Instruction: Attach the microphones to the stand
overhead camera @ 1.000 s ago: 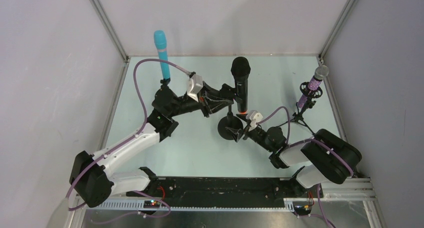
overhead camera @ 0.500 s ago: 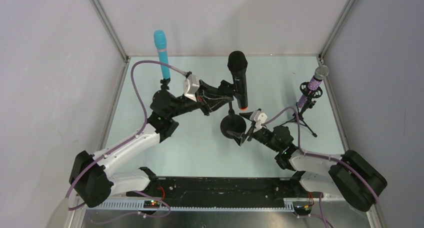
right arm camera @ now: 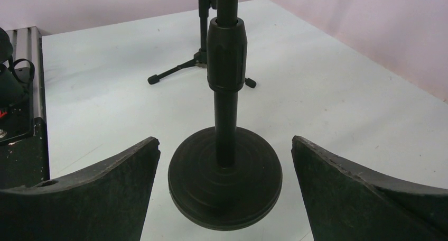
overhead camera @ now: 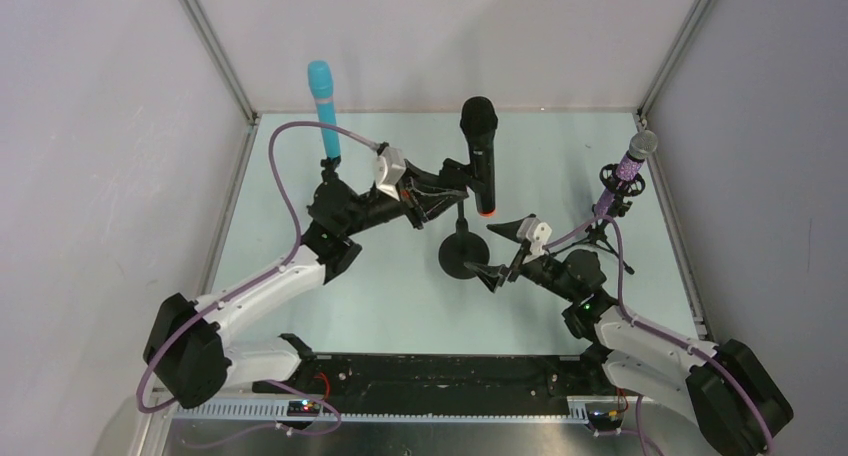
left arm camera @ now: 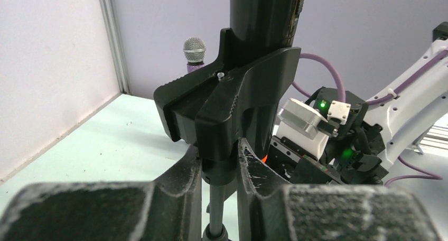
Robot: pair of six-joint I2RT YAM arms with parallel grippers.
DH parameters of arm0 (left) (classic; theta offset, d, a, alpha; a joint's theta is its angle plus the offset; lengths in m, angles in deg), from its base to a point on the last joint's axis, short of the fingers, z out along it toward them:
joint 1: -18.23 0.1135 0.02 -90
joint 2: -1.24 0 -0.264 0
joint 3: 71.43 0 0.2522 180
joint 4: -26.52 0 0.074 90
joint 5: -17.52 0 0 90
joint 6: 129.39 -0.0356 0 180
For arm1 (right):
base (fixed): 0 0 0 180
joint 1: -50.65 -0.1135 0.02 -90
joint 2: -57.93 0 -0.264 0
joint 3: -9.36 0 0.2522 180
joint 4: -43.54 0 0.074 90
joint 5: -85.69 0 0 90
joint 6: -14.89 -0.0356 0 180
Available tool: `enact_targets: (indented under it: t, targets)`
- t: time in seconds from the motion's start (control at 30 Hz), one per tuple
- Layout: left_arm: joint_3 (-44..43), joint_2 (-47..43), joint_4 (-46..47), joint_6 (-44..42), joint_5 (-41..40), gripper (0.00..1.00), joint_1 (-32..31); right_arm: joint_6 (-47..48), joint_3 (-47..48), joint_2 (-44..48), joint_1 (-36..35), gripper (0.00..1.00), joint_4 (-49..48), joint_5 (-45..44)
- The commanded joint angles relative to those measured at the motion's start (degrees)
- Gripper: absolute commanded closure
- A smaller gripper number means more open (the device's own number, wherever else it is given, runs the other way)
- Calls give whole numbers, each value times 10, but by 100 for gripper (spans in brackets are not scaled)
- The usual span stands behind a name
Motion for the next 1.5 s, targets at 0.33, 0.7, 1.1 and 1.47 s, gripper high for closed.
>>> enact_targets:
  t: [0.33,0.7,1.1,1.47]
  targets:
    - [-22,47,80,-22,-29,100,32,-22,13,49,37,1,49,31]
    - [-51,105,80,-46,-10,100,65,-26,2,84,56,0,85,15]
    - [-76,149,88,-83,-3,100,85,-29,-10,95,63,1,95,8]
    - [-54,195,175,-80,4,100,94,-28,-12,83,67,0,91,8]
